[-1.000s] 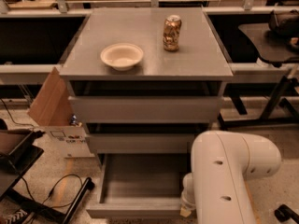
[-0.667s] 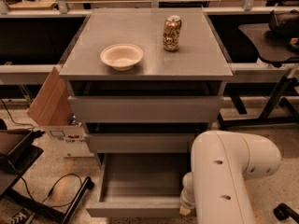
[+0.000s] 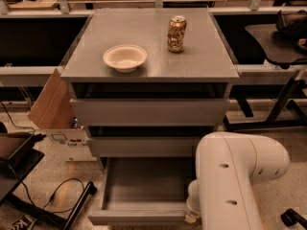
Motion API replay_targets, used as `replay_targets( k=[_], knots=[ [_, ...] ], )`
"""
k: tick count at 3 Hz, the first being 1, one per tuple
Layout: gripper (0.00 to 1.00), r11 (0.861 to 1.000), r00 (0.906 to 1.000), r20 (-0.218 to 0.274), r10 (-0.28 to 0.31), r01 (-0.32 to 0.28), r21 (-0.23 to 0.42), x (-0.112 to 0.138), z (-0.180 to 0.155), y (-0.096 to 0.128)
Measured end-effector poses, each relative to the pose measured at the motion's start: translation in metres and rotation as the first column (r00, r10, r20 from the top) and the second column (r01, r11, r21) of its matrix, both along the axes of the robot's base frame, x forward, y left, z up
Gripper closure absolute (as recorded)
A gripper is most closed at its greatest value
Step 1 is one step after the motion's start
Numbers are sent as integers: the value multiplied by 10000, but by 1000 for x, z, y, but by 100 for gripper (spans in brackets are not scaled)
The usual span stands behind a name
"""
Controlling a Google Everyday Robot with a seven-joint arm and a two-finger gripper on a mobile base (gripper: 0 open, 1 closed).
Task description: Open bottom drawer
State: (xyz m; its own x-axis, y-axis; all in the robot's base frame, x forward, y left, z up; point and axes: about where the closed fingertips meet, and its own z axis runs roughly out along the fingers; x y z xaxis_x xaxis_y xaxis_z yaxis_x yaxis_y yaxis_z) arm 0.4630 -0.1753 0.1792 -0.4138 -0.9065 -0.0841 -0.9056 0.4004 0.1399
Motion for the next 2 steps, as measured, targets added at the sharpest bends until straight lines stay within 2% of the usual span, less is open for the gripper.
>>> replay_targets(
  k=[1, 2],
  knots=[
    [100, 10000, 9987, -506, -16, 20, 84, -33, 3, -5],
    [100, 10000, 9987, -507, -16, 20, 84, -32, 3, -5]
  ],
)
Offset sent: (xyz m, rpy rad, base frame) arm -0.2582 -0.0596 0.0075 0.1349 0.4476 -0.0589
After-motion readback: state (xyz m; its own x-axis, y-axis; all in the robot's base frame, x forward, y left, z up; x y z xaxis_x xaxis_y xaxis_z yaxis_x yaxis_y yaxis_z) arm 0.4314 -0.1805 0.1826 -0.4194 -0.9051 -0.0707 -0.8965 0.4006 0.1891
